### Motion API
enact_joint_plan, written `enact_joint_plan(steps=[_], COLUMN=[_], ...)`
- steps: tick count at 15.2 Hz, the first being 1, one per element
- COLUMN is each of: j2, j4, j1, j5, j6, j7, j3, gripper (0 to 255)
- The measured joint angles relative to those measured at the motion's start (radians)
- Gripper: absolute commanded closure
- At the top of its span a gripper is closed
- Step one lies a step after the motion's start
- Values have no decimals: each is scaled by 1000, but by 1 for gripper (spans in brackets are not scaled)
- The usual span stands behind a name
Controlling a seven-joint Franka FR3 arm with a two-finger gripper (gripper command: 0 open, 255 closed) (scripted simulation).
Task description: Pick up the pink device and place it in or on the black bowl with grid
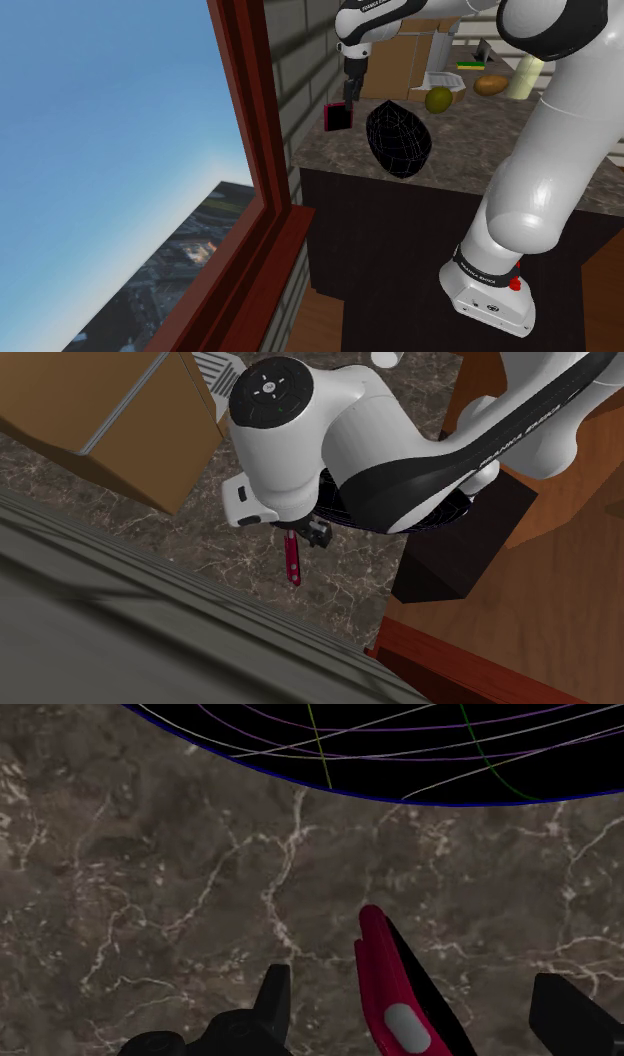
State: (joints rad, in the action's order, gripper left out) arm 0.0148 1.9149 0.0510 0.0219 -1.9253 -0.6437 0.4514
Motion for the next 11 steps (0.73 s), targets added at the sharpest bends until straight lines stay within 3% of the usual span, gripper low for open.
enact_joint_plan(steps=[10, 11], j2=[-17, -17], j4=[44, 44], j1=[-2, -2], j5=[9, 9], j6=[-59, -59], j7=[-9, -9], j3=[2, 2], gripper=[0, 255])
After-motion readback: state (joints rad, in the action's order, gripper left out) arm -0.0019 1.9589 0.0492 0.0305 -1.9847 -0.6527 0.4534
